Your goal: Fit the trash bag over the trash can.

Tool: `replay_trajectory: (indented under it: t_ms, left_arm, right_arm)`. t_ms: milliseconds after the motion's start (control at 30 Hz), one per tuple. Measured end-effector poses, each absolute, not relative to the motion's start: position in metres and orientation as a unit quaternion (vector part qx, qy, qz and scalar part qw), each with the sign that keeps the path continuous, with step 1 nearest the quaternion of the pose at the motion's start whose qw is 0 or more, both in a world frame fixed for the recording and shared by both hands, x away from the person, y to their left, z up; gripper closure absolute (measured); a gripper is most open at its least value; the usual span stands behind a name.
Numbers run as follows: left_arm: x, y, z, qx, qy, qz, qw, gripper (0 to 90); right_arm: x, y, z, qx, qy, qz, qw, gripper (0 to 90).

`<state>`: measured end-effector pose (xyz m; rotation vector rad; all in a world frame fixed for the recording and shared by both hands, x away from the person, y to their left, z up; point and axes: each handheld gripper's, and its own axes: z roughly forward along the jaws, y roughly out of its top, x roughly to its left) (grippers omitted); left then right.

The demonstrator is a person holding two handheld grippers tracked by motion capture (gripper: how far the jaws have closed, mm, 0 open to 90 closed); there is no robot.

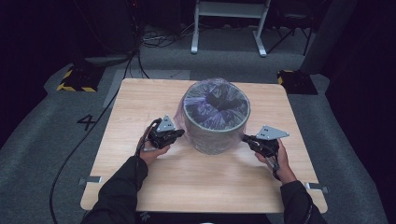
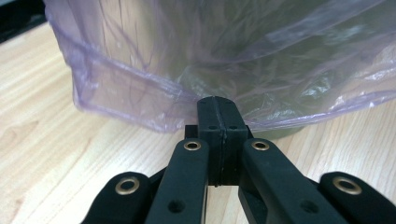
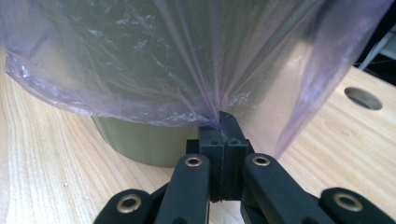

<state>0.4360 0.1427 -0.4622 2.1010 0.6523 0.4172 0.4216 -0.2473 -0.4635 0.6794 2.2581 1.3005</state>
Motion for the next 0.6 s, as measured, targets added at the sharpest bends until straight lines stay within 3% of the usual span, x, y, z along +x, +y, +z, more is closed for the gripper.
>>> replay_trajectory:
  t_ms: [300,467,600]
  left_arm:
    - [0.438,0.138,-0.471,0.852,0.267,0.164,0.420,88.3]
    - [0.438,0.145,-0.472,0.845,0.277,0.158,0.428,78.8]
    - [0.438,0.151,-0.472,0.842,0.283,0.146,0.436,59.8]
  right_arm:
    - [0.430,-0.249,-0.475,0.269,0.817,0.464,0.210,90.0]
    - [0.434,-0.249,-0.477,0.278,0.816,0.463,0.206,90.0]
    - [0.437,-0.252,-0.480,0.290,0.812,0.463,0.205,90.0]
